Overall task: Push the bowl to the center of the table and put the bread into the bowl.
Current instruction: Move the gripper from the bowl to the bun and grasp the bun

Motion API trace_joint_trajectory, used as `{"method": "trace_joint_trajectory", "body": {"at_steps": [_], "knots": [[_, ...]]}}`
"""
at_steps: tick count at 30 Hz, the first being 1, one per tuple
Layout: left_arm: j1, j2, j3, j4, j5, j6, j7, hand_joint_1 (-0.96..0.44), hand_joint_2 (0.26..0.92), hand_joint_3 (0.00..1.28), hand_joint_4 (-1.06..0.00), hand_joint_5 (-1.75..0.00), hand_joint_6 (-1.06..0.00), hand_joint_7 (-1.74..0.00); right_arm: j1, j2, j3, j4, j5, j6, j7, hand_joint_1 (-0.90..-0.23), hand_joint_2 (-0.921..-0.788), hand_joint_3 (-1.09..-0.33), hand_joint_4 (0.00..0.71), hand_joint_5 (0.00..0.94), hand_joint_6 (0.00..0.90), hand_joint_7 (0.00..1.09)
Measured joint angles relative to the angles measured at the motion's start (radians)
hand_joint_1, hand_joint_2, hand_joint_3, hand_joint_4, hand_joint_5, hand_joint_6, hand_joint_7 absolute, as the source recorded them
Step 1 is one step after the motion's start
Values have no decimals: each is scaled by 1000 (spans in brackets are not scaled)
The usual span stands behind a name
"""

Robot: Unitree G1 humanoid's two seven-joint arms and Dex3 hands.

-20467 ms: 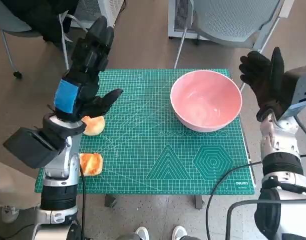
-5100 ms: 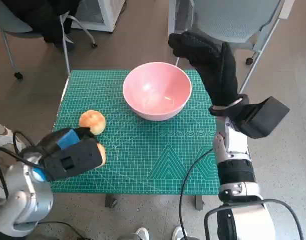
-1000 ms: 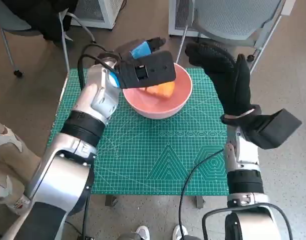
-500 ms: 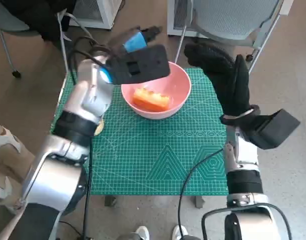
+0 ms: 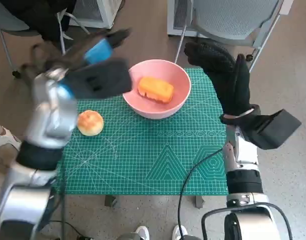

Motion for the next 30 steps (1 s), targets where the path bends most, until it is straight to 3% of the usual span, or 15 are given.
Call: {"method": "trace_joint_trajectory", "body": {"at_steps": [15,22,30], "knots": [[334,196,72,-496,101,250,-243,-433,729,0,1,1,-167,0,-26,35,-2,59,2,-8,4,-688,-921,-898,148,9,-1,471],[349,209,68,-517,103,299,-301,-416,718,0,1,1,-150,0,-46,61,-3,90,2,-17,19,-678,-921,-896,153,10,-1,483],[347,211,29,-473,113,299,-318,-379,709,0,1,1,-134,0,-53,62,-11,113,3,-24,33,-670,-921,-899,153,8,0,491]]}}
